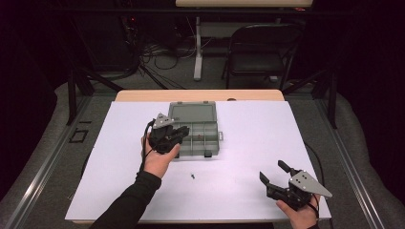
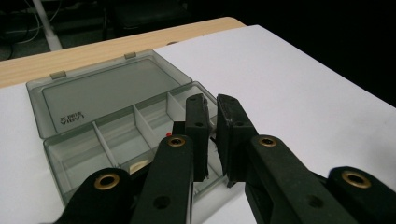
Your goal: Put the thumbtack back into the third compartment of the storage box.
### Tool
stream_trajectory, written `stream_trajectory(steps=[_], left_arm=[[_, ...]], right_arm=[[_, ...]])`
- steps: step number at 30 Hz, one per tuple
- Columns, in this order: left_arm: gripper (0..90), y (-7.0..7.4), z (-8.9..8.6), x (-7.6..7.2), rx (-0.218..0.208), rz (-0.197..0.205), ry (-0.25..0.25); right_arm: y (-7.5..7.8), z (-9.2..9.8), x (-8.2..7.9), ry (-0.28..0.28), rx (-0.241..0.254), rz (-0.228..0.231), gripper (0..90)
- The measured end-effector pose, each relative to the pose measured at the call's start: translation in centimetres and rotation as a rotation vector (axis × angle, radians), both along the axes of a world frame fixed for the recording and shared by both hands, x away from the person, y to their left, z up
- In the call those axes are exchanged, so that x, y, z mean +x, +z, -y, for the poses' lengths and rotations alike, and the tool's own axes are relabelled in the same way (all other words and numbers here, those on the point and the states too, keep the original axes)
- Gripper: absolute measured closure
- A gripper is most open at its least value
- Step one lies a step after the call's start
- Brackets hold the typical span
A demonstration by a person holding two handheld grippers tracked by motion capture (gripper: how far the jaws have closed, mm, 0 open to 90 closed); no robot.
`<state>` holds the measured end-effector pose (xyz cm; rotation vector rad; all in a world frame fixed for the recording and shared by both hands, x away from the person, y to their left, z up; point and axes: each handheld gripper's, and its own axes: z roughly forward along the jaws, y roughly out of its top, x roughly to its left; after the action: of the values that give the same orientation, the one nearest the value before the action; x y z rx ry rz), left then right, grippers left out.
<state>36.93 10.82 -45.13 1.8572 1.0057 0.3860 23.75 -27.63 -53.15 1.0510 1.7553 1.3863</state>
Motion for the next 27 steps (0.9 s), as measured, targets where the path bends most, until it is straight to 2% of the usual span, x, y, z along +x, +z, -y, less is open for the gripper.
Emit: stream_trajectory(steps=[17,27], left_arm=[[83.5,-0.3,1.8,3.3,0.027,-0.028,0.027],[83.6,-1.7,2.3,5.3,0.03,-0.061,0.046]], right_arm=[[0.0,0.0,0.0,0.003,0.001,-0.003,21.0],[-0.1,0.0,0.1,0.005,0.001,-0.008,21.0]])
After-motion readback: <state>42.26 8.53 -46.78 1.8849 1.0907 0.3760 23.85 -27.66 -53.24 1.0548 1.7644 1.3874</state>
